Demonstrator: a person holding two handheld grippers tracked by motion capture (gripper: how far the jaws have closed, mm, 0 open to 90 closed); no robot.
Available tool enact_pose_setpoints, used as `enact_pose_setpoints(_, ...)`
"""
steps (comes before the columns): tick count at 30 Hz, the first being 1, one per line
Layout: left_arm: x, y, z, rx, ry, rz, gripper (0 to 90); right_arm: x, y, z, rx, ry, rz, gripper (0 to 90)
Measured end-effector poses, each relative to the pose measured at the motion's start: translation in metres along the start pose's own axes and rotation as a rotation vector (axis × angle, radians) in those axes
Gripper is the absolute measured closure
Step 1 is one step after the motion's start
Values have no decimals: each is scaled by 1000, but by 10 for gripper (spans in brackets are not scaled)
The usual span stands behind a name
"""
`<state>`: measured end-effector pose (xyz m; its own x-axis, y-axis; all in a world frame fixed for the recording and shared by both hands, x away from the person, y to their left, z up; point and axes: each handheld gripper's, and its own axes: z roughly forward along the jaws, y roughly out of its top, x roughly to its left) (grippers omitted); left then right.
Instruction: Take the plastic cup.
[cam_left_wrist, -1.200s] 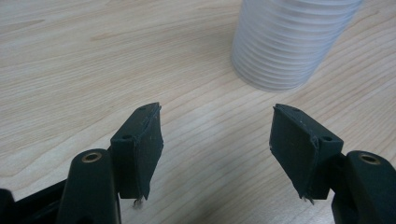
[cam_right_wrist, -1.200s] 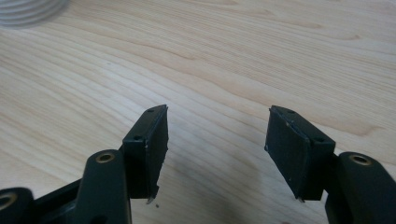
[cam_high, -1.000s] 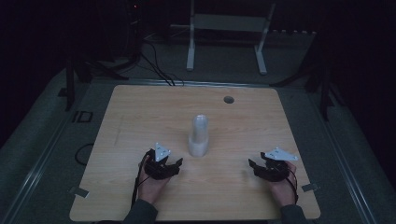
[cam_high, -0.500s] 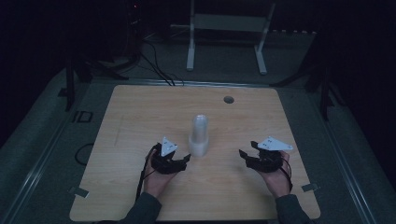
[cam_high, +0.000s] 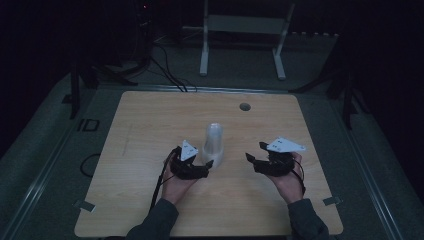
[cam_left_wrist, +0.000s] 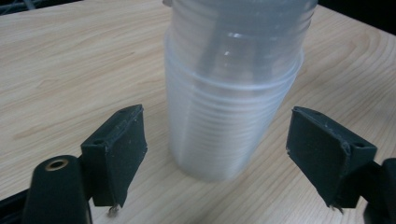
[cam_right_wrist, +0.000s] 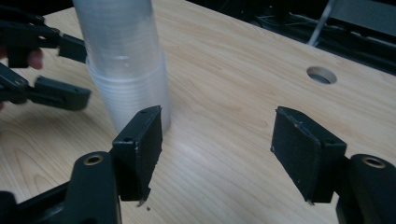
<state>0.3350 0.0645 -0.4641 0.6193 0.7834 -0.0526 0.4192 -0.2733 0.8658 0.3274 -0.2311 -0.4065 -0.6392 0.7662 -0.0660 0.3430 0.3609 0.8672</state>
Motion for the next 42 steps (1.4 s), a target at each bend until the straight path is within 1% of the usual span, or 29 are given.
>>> enact_pose_setpoints(2, -1, 2, 2, -11, -9, -2, 181, 3, 6, 4, -3, 11, -8, 313)
enact_pose_setpoints(4, -2, 3, 4, -15, -8, -3, 177, 5, 8, 5, -2, 14, -9, 306)
enact_pose_setpoints(5, -2, 4, 6, -15, -6, -2, 175, 7, 13, 8, -11, 22, -10, 301)
enact_pose_setpoints(6, -3, 5, 9, -10, 4, -1, 174, 8, 15, 9, -15, 28, -9, 291)
enact_pose_setpoints(7, -3, 5, 9, -10, 4, -1, 172, 8, 15, 9, -15, 28, -9, 291)
enact_pose_setpoints(9, -3, 7, 11, -17, 9, -5, 169, 12, 22, 13, -24, 39, -15, 277)
enact_pose_setpoints(13, -4, 9, 13, -26, 5, -4, 169, 16, 31, 20, -27, 54, -31, 271)
enact_pose_setpoints(17, -5, 11, 17, -27, -4, -8, 157, 20, 38, 26, -33, 75, -33, 265)
enact_pose_setpoints(24, -7, 11, 22, -33, -2, -2, 156, 26, 45, 34, -37, 93, -41, 265)
enact_pose_setpoints(29, -10, 11, 26, -53, 10, 4, 156, 29, 49, 40, -43, 106, -37, 265)
enact_pose_setpoints(32, -10, 11, 27, -63, 23, -5, 158, 31, 51, 43, -42, 110, -41, 265)
enact_pose_setpoints(39, -10, 9, 29, -84, 32, -23, 195, 34, 56, 50, -49, 122, -41, 266)
enact_pose_setpoints(42, -10, 8, 28, -86, 33, -19, 199, 35, 58, 52, -50, 128, -39, 266)
